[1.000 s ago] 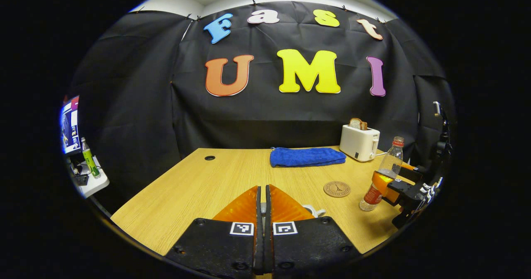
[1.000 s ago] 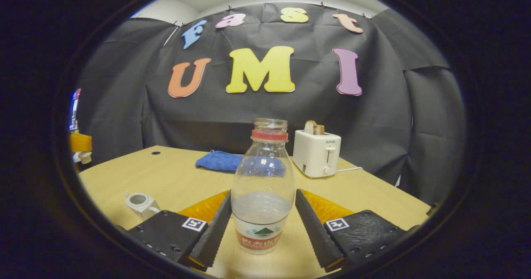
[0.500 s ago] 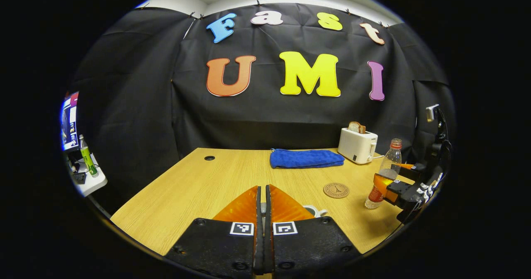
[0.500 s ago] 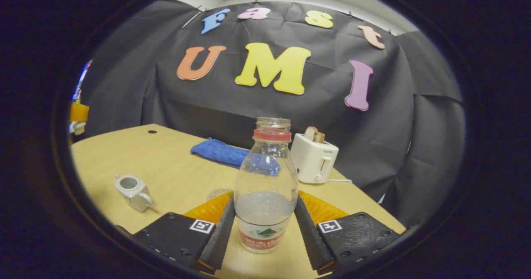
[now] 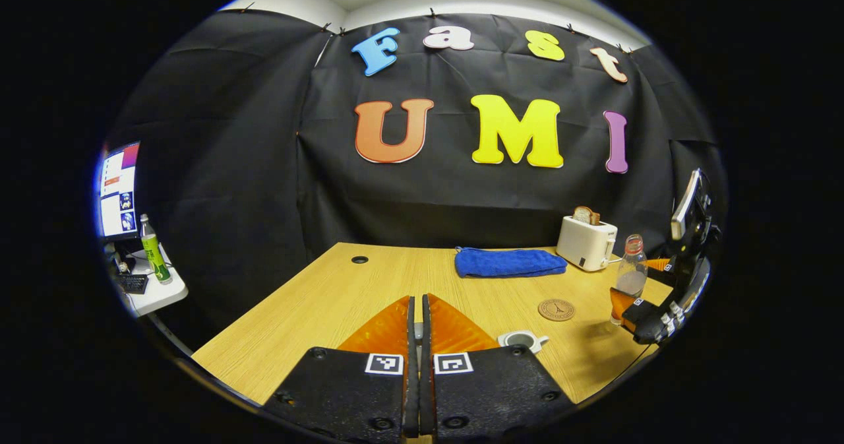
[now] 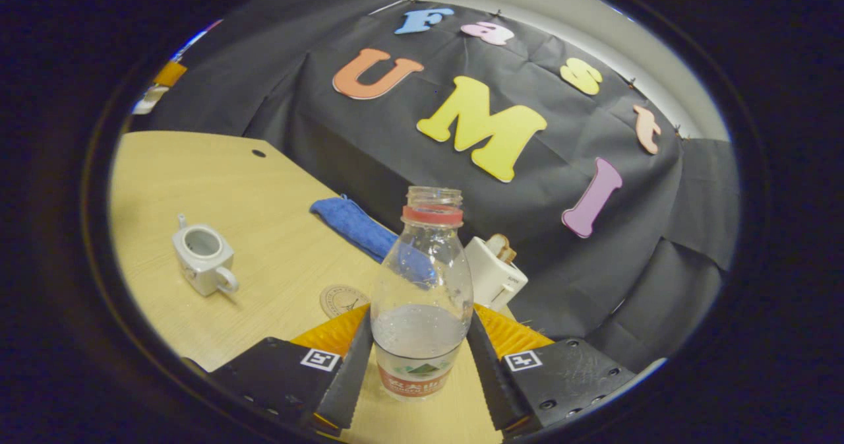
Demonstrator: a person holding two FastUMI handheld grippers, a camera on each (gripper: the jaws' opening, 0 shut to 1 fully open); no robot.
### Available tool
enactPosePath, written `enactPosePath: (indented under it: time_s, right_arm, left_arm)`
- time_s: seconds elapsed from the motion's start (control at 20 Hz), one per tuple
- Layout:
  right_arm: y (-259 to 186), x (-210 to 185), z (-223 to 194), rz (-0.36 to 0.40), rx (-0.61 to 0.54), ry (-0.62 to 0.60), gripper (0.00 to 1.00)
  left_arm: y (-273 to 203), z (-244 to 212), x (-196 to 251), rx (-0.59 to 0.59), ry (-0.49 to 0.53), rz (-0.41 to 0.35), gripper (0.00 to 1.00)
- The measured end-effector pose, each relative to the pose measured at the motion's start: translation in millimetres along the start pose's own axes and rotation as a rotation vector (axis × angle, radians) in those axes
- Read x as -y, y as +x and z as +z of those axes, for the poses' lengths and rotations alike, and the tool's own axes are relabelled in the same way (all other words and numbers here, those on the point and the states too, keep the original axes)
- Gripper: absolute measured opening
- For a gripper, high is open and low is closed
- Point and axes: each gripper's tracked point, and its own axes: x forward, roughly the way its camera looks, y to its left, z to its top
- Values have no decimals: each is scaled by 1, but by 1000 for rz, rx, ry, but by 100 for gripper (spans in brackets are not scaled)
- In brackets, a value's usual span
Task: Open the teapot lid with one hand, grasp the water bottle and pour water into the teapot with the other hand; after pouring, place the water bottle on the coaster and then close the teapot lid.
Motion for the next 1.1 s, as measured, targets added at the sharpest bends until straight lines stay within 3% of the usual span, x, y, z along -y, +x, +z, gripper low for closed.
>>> enactPosePath:
  time_s: [0.3, 0.6, 0.8, 1.1]
  right_arm:
    - [2, -35, 1, 7, -3, -216, 76]
    - [5, -61, 5, -31, 45, -504, 75]
    - [2, -66, 17, -96, 113, -701, 77]
    - [4, -71, 23, -115, 140, -866, 77]
  left_arm:
    - [1, -5, -4, -17, -6, -9, 3]
    - [2, -10, -5, -40, -28, -19, 3]
    - [2, -7, -6, -29, -23, -12, 3]
    - [2, -9, -4, -30, 1, -28, 3]
